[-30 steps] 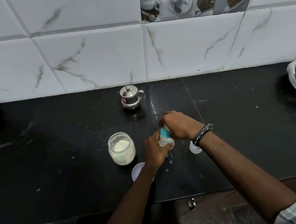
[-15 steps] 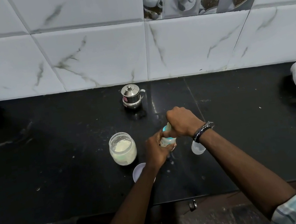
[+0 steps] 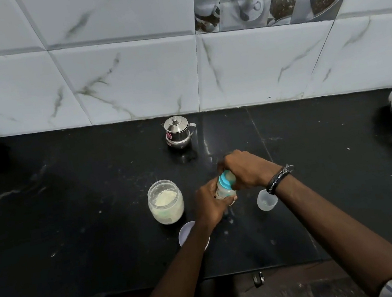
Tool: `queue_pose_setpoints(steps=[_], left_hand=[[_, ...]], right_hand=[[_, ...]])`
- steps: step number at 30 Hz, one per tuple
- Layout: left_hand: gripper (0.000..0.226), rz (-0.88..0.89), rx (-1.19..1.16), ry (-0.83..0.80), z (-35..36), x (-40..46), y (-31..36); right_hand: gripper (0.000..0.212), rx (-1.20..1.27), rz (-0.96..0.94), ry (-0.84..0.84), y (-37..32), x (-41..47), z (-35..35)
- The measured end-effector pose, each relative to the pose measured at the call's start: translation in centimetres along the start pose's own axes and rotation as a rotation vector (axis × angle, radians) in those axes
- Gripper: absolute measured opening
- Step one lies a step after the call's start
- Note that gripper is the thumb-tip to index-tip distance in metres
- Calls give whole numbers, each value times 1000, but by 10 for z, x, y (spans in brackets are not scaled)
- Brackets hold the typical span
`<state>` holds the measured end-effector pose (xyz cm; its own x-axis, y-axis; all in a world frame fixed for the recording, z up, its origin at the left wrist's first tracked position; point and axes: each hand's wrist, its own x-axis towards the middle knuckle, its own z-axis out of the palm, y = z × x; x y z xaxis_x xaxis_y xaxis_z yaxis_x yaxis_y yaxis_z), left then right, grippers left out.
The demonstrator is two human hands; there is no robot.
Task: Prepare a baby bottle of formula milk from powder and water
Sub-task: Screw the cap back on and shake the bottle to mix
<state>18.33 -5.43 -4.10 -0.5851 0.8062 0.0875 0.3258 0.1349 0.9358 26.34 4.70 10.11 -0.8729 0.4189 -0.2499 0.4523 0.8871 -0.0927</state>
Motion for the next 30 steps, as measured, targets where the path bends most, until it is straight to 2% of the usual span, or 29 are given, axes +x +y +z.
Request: queue_pose_setpoints(steps=[10, 30], left_hand=[[44, -23, 3, -1, 0, 1, 0], [38, 35, 70, -25, -8, 3, 4]], right_hand=[[45, -36, -11, -66, -7, 9, -9], [41, -142, -150, -101, -7, 10, -19]])
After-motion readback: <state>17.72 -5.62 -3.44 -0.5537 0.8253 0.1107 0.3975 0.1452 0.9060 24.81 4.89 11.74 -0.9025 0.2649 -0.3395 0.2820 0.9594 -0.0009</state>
